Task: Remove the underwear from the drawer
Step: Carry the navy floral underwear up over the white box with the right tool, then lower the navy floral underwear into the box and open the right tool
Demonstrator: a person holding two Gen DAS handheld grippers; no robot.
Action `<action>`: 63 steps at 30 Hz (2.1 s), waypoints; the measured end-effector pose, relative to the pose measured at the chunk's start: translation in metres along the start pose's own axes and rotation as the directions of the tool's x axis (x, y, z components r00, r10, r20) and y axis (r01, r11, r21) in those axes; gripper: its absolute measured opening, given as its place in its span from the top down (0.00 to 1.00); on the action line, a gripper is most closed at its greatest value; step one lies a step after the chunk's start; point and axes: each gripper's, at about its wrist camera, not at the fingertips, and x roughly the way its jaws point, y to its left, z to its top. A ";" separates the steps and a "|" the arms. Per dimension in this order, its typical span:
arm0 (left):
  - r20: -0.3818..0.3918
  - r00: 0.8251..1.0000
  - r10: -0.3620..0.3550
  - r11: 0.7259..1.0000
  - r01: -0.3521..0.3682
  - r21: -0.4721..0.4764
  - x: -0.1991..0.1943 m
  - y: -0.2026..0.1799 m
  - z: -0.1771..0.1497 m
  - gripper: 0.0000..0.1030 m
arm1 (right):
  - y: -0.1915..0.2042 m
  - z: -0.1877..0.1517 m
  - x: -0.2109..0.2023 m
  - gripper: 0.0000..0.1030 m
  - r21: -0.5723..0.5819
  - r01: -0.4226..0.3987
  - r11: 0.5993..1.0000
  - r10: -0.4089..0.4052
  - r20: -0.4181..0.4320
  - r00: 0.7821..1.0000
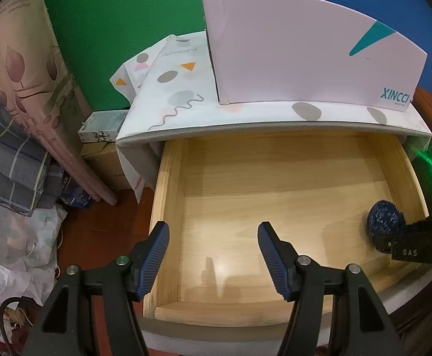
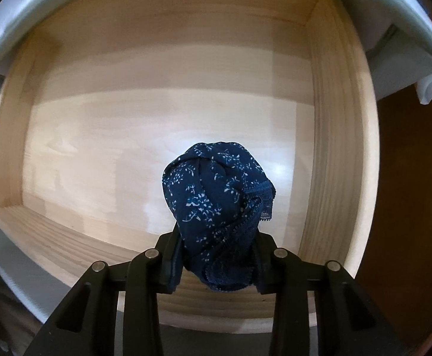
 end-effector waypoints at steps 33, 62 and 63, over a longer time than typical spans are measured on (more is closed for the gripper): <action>0.001 0.999 -0.041 0.998 0.041 -0.049 -0.001 0.007 0.002 0.38 | 0.007 0.020 -0.237 0.68 -0.068 -0.059 0.996 0.083 0.446 0.891; 0.003 0.999 -0.054 0.995 0.054 -0.078 -0.002 0.011 0.003 0.38 | 0.033 0.156 -0.235 0.66 -0.025 -0.019 1.000 0.028 0.445 0.895; 0.003 0.999 -0.053 0.996 0.053 -0.078 -0.002 0.011 0.003 0.38 | 0.035 0.159 -0.231 0.66 -0.027 -0.019 0.999 0.029 0.441 0.897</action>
